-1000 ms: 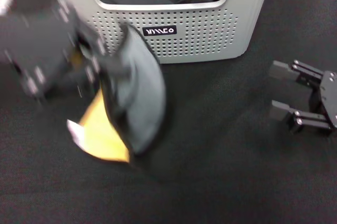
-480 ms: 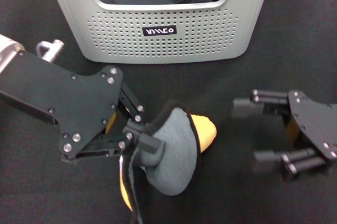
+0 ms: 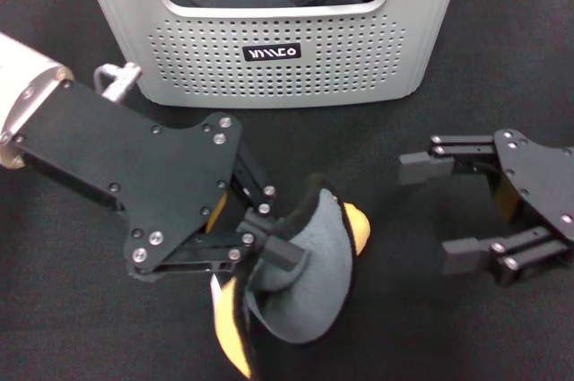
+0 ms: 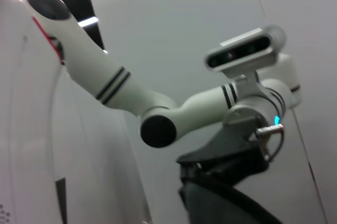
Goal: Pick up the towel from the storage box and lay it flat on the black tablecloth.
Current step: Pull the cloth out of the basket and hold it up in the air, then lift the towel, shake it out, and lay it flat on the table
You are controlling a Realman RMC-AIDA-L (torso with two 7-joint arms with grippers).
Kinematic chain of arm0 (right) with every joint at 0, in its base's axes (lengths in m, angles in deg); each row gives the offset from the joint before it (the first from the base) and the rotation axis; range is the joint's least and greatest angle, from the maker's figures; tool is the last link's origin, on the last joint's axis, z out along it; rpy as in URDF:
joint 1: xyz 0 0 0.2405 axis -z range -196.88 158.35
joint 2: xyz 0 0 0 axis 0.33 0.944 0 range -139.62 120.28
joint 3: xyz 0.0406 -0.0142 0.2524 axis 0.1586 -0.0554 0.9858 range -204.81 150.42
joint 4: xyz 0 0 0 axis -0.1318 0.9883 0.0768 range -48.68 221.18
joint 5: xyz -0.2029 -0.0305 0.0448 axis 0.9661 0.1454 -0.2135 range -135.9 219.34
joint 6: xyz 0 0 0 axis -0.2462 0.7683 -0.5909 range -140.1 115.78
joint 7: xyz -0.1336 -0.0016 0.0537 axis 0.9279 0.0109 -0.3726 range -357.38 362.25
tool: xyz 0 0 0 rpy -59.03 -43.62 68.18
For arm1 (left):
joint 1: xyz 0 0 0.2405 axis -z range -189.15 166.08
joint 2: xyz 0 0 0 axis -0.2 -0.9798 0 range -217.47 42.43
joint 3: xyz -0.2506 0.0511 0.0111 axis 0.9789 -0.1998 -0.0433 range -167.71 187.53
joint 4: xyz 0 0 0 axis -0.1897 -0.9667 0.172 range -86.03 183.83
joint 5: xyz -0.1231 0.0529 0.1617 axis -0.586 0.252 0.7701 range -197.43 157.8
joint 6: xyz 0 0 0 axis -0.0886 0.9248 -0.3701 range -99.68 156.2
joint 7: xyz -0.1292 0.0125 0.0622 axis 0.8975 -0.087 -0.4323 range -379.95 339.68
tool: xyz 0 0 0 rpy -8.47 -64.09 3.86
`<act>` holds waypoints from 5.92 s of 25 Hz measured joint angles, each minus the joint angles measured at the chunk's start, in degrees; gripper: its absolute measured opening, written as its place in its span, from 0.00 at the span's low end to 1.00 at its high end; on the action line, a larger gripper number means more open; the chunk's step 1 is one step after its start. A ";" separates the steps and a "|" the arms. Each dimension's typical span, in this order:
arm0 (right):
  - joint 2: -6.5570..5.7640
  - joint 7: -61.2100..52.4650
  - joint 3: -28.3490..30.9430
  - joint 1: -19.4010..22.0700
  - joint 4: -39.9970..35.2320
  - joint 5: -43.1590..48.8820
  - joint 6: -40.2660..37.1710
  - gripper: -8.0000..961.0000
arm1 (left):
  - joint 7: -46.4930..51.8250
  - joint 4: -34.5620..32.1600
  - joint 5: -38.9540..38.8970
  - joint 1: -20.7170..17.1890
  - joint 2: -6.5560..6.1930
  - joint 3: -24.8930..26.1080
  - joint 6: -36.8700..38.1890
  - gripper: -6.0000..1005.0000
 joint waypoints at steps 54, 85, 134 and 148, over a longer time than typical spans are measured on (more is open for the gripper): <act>-0.18 0.80 -5.05 -6.44 -0.62 0.00 -1.95 0.86 | -3.75 -8.19 -2.48 5.84 2.72 -0.03 0.02 0.03; -0.24 1.43 -6.54 -5.61 -0.69 -1.59 -2.26 0.85 | -5.44 -6.17 0.84 8.16 2.78 3.63 -0.25 0.03; -1.60 1.67 -6.75 -0.69 -1.12 -7.52 -2.55 0.09 | -6.84 -2.18 3.28 7.39 3.34 5.71 -0.34 0.03; -1.20 2.08 -6.96 1.05 -5.19 -12.00 -2.17 0.02 | -7.91 2.60 10.19 7.35 6.30 12.91 -0.72 0.04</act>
